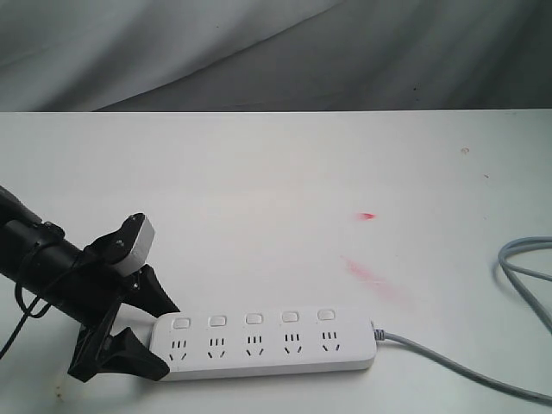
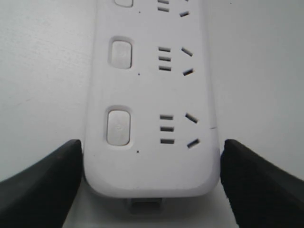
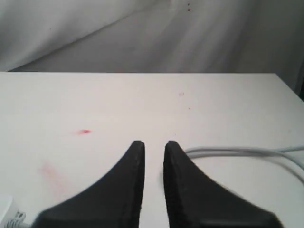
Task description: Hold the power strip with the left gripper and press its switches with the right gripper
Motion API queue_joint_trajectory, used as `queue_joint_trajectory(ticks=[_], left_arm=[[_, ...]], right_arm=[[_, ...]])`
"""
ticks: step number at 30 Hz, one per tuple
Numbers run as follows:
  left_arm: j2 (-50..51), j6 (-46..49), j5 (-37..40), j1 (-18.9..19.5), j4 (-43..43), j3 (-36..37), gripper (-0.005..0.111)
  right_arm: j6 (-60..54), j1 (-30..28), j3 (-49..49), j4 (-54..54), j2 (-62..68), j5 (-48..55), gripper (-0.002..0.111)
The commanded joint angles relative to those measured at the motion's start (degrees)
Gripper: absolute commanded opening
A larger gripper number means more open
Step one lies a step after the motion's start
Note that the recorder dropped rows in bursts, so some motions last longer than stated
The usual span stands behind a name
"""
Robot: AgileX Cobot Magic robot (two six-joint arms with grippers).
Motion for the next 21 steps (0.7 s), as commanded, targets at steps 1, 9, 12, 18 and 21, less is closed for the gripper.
queue_joint_trajectory(ticks=[1,9,12,18,21], left_arm=[[0.0,0.2,0.9,-0.3,-0.6,-0.1,0.064],[0.0,0.2,0.9,-0.3,-0.7,-0.1,0.064],[0.0,0.2,0.9,-0.3,-0.7,-0.1,0.064],[0.0,0.2,0.9,-0.3,-0.7,-0.1,0.064],[0.0,0.2,0.9,-0.3,-0.7,-0.1,0.064]], right_arm=[[1.9,-0.5,1.9,-1.1,-0.3,0.9,0.014],[1.6,-0.5,1.9,-2.1,-0.3,0.8,0.014],[1.6,-0.5,1.9,-2.2,-0.3,0.8,0.014],[1.6,-0.5,1.9,-2.2,-0.3,0.8,0.014],[1.6,-0.5,1.9,-2.2,-0.3,0.8,0.014]])
